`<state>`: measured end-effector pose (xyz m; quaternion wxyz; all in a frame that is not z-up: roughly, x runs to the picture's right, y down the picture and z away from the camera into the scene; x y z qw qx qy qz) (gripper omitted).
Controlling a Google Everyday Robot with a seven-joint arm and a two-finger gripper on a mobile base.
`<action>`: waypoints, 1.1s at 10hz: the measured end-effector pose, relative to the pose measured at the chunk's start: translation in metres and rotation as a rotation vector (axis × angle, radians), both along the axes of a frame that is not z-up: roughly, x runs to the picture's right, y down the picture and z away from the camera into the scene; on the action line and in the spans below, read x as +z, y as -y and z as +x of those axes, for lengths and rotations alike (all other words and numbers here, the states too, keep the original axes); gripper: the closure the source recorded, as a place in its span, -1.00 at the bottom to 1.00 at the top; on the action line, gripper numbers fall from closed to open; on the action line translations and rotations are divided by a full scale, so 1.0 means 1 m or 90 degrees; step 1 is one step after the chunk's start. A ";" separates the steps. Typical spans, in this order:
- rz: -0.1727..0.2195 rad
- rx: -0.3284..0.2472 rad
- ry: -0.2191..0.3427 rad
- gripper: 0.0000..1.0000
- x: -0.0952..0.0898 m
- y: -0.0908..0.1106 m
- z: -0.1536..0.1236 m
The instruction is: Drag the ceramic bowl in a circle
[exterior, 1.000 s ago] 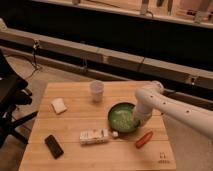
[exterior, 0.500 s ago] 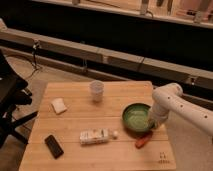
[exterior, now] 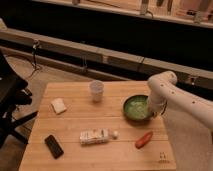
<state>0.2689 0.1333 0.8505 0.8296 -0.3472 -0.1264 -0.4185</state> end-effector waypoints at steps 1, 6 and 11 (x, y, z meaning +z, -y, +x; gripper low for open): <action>-0.003 -0.017 0.015 0.98 0.007 0.004 -0.015; -0.033 -0.073 0.096 0.98 0.004 -0.030 -0.082; -0.040 -0.049 0.073 0.98 -0.034 -0.071 -0.072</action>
